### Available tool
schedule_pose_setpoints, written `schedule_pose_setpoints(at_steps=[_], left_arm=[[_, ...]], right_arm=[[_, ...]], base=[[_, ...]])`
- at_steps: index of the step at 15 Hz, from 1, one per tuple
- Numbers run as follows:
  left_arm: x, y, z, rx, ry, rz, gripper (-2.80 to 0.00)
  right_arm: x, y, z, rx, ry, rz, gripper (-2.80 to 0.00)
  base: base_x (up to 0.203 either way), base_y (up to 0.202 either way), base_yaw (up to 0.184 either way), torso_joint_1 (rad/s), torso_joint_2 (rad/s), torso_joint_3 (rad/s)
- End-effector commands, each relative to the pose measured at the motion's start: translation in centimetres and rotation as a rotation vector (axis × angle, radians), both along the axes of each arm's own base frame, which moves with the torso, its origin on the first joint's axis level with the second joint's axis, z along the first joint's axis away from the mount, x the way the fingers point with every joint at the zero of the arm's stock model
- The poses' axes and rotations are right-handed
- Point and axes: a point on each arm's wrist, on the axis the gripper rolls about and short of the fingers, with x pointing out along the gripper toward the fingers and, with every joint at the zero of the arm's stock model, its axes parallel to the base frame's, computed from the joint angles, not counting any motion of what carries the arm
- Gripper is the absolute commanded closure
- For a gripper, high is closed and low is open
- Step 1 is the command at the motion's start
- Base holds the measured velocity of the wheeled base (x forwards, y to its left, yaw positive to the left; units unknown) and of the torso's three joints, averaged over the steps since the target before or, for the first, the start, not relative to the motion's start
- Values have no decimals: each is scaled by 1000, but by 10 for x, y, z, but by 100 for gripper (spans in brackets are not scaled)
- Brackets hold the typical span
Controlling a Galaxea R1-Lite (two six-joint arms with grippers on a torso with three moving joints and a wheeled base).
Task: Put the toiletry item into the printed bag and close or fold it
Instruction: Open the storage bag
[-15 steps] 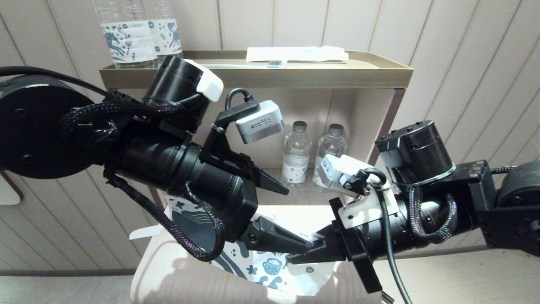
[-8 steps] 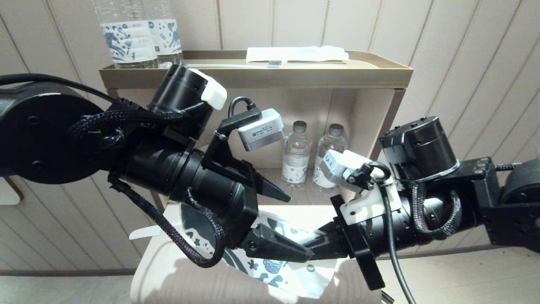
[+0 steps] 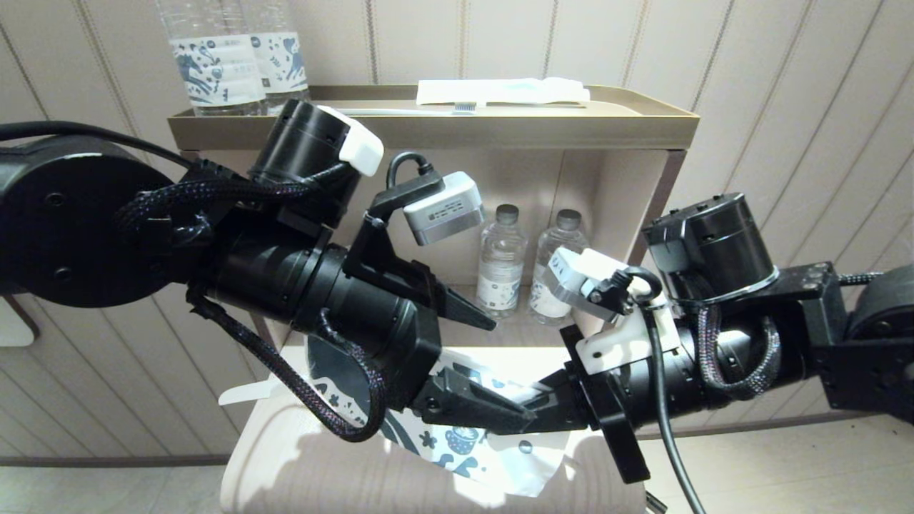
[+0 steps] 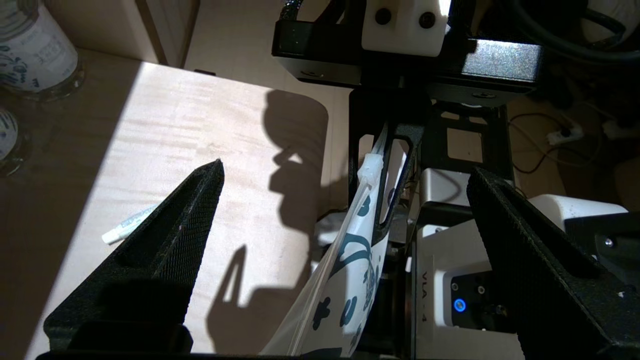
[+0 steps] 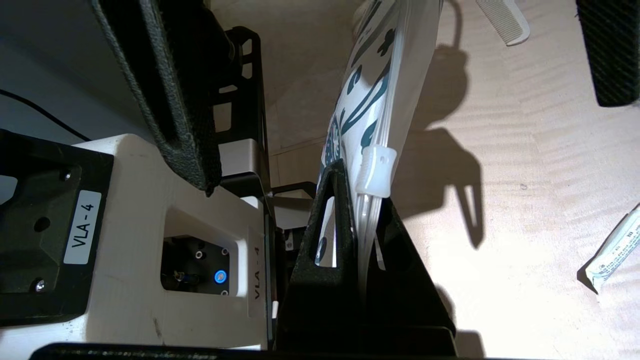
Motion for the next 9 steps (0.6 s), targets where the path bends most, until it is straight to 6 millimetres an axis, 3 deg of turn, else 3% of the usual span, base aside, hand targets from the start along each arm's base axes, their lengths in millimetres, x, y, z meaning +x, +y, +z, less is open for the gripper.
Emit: schedule_pose_setpoints(at_steps=[1, 7, 8, 9], left_arm=[[-2, -2, -3, 5, 8, -13, -280], [-4, -4, -4, 7, 7, -22, -280], [-4, -4, -5, 8, 6, -23, -191], [-4, -5, -5, 2, 0, -23, 0]], right_arm=[[0, 1, 1, 6, 0, 4, 0], [0, 1, 6, 16, -5, 1, 0], [0, 1, 5, 14, -3, 1, 0], [1, 1, 5, 13, -1, 2, 0]], base=[[0, 0, 0, 0, 0, 0], [0, 0, 0, 0, 0, 0], [0, 0, 0, 0, 0, 0], [0, 0, 0, 0, 0, 0]])
